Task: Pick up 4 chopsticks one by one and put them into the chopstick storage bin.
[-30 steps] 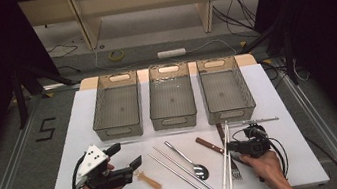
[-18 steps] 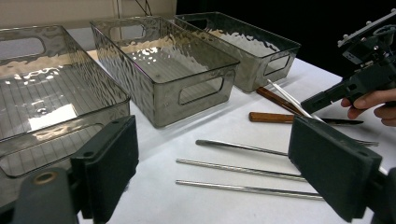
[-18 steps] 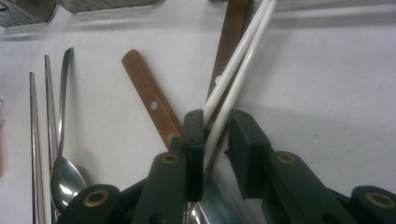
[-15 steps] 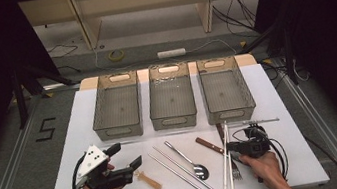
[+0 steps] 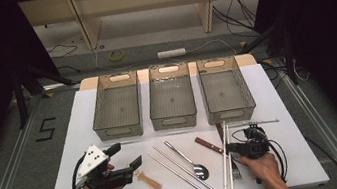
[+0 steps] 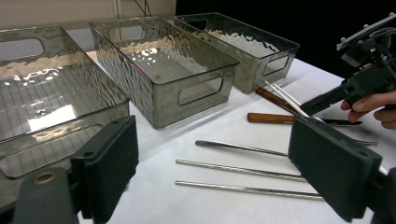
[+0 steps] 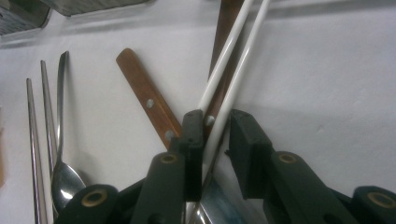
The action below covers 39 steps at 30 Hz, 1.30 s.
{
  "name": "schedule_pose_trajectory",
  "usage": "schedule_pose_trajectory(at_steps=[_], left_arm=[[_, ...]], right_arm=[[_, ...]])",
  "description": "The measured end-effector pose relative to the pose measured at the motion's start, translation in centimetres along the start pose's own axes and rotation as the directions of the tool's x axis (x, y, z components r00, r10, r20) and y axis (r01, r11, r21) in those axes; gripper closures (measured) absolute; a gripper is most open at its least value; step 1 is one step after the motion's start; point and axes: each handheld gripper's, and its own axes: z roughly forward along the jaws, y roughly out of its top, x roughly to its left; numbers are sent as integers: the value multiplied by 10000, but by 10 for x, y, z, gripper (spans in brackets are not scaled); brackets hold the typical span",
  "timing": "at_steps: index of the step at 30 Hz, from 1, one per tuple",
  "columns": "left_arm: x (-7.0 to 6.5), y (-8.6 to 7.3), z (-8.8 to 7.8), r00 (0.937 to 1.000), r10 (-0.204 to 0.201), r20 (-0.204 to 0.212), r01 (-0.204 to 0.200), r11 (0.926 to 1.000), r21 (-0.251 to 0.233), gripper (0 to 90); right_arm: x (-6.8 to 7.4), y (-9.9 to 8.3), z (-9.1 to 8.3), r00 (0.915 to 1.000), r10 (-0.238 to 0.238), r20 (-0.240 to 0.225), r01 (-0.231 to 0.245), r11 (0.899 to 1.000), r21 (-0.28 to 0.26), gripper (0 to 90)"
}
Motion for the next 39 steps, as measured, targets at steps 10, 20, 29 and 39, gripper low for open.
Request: schedule_pose_trajectory(at_steps=[10,20,29,39], left_arm=[[0,0,0,10000,-1,5,1,10000,-14,157],[0,0,0,10000,7,19,-7,10000,-18,157],[0,0,0,10000,17,33,-17,10000,2,157],[0,0,0,10000,-7,60,6,10000,20,157]], right_arm=[[0,-1,0,9992,385,-137,-385,9993,-24,786],[-1,-1,-3,9978,621,-237,-625,9979,-194,801],[0,-2,-7,9950,838,-546,-866,9949,-522,851],[1,-2,-9,9924,1043,-646,-1087,9917,-685,861]])
